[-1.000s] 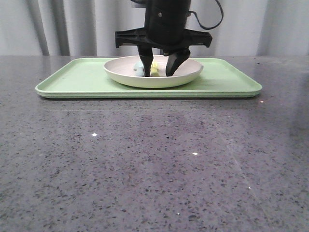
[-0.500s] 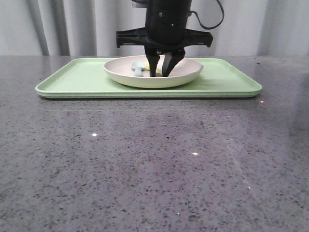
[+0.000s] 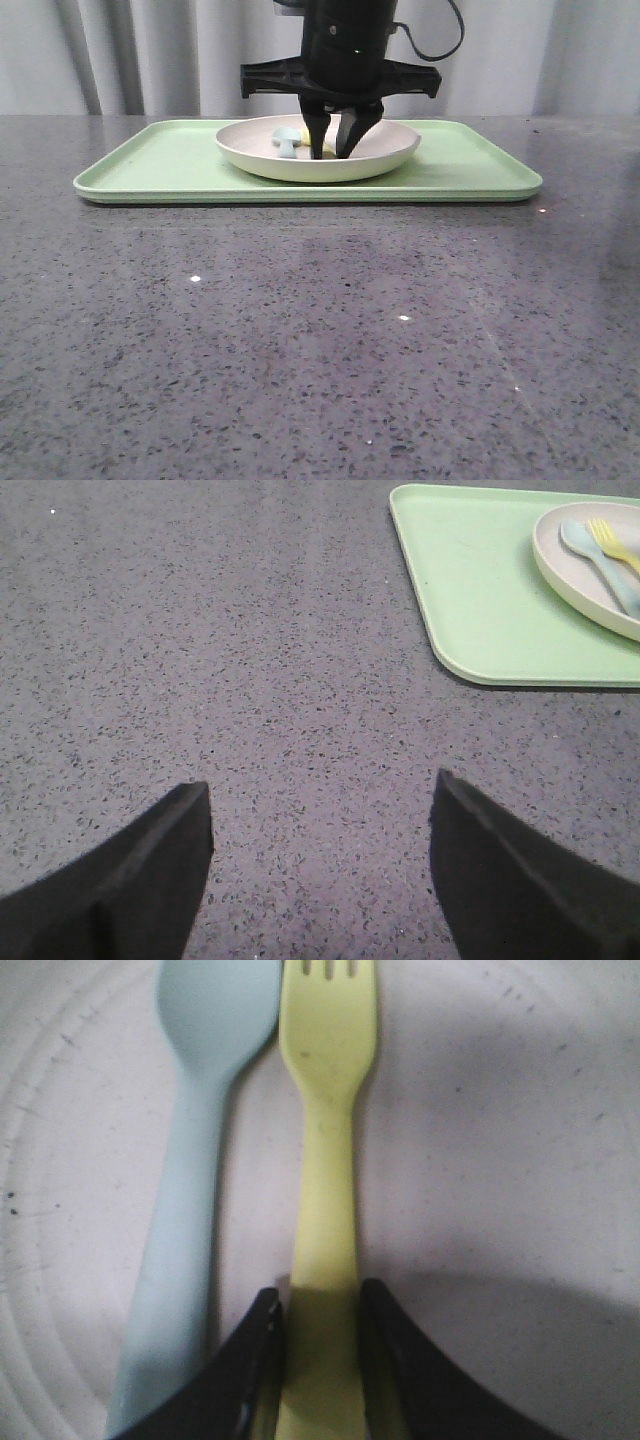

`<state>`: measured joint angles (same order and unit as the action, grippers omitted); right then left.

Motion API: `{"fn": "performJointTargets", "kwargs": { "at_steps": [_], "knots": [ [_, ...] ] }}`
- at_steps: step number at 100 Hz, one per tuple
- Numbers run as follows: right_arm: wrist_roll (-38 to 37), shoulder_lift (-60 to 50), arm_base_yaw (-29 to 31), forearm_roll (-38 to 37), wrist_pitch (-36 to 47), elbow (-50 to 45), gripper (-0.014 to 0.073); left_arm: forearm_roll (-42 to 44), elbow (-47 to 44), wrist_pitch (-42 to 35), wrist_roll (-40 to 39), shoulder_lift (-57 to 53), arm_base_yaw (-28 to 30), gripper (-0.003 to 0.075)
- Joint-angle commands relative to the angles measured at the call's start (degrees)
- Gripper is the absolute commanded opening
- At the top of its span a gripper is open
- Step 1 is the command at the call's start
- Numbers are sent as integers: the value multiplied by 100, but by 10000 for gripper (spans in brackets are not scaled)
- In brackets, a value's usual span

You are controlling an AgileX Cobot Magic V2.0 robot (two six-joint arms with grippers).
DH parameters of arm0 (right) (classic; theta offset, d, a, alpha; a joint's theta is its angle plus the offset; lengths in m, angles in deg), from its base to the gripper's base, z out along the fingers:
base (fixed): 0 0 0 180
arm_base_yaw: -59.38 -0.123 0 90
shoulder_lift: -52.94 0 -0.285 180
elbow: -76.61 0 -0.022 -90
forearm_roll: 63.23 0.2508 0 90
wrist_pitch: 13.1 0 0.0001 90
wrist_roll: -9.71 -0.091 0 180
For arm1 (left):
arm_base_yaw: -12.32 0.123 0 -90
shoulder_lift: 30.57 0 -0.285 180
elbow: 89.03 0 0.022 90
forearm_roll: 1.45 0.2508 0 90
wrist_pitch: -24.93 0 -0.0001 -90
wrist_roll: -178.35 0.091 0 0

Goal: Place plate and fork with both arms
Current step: 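Lift the fork with the right gripper and move it beside the plate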

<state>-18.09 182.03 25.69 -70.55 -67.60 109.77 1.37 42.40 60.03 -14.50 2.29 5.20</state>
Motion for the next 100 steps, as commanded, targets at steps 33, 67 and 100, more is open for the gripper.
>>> {"fn": "performJointTargets", "kwargs": {
  "at_steps": [33,67,100],
  "knots": [
    [-98,-651,20,-395,31,157,-49,-43,165,-453,-63,32,-1,459],
    [-125,-1068,106,-526,8,157,-49,-43,165,-453,-63,32,-1,459],
    [-125,-1428,516,-899,-467,157,-49,-43,165,-453,-63,32,-1,459]
  ]
}}
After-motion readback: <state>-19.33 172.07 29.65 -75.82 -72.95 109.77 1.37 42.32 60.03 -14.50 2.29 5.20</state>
